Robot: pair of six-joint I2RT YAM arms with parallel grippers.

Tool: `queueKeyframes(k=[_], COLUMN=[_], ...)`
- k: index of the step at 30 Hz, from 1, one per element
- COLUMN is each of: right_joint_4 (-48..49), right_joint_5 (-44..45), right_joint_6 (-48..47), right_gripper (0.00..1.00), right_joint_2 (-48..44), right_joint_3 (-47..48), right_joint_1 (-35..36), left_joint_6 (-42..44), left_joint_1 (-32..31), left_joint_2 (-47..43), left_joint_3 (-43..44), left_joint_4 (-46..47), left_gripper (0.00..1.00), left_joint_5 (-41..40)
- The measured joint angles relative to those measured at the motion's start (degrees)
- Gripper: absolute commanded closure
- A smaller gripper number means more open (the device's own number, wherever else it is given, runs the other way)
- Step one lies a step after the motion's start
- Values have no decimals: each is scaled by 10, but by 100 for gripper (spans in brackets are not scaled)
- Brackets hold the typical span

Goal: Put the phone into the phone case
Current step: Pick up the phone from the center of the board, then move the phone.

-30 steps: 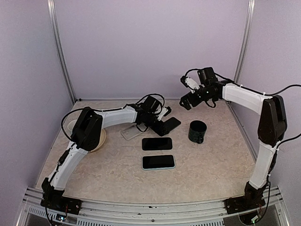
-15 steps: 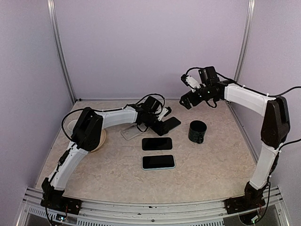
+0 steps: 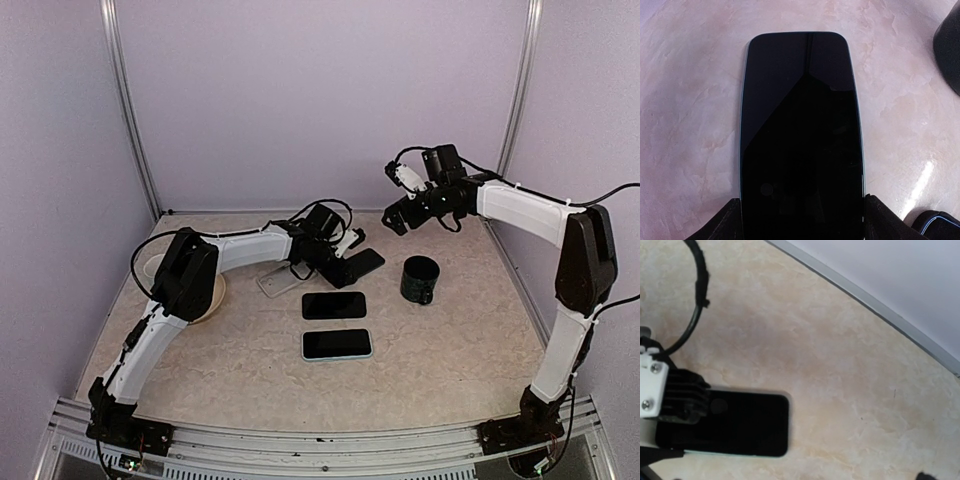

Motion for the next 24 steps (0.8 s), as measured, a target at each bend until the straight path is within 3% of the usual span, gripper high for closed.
queueKeyframes(k=[4, 8, 16, 24], right_joint_4=[4, 6, 9, 10], right_joint_5=[0, 0, -2, -5], right_joint_6=[0, 0, 2, 4], right_gripper=[0, 0, 0, 0], right_joint_2=[-2, -6, -7, -7], right_joint_3=[0, 0, -5, -8], right_joint_1=[0, 0, 0, 0], left_joint_6=[11, 21, 12, -28], left_joint_1=[1, 1, 1, 7], left_joint_2=[0, 0, 0, -17], left_joint_3=[0, 1, -1, -52], left_joint_4=[-4, -8, -3, 69], left_gripper=[42, 64, 100, 100], left_joint_5=[10, 20, 18, 8])
